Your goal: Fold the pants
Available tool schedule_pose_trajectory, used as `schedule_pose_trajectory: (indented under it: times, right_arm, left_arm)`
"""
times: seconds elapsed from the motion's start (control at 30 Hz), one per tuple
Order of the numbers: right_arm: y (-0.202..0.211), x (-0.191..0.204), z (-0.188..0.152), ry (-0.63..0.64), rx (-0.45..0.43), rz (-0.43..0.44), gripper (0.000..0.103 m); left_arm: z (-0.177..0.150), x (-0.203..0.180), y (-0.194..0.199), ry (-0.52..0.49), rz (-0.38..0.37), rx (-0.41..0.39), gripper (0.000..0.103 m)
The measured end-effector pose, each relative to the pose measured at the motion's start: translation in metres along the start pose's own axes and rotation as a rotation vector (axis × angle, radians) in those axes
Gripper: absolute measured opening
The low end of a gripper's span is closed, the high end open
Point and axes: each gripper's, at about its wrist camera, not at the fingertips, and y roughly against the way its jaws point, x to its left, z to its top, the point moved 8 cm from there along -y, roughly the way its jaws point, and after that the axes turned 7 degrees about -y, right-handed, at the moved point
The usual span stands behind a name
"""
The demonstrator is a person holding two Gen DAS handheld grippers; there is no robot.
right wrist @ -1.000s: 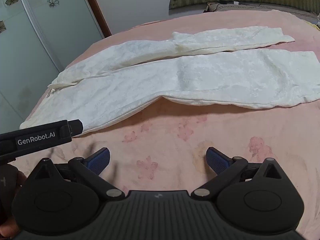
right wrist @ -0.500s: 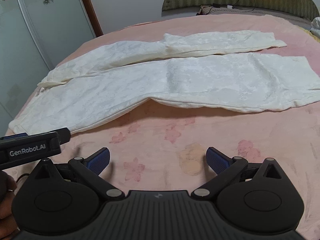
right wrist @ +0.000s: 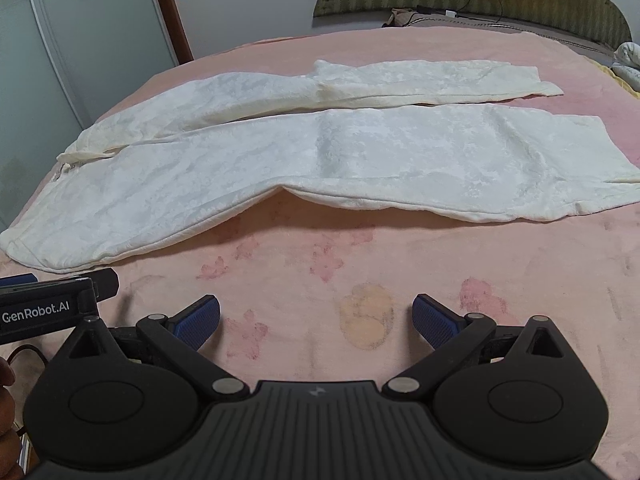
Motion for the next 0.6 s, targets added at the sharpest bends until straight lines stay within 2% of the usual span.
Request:
schedule_pose_trajectory:
  times: [0.6]
  right_arm:
    - [-0.004, -0.0006, -0.0048, -0.005, 0.014, 0.006, 0.103]
  left_arm:
    - [-0.005, -0.005, -0.0034, -0.013, -0.012, 0.02, 0.099]
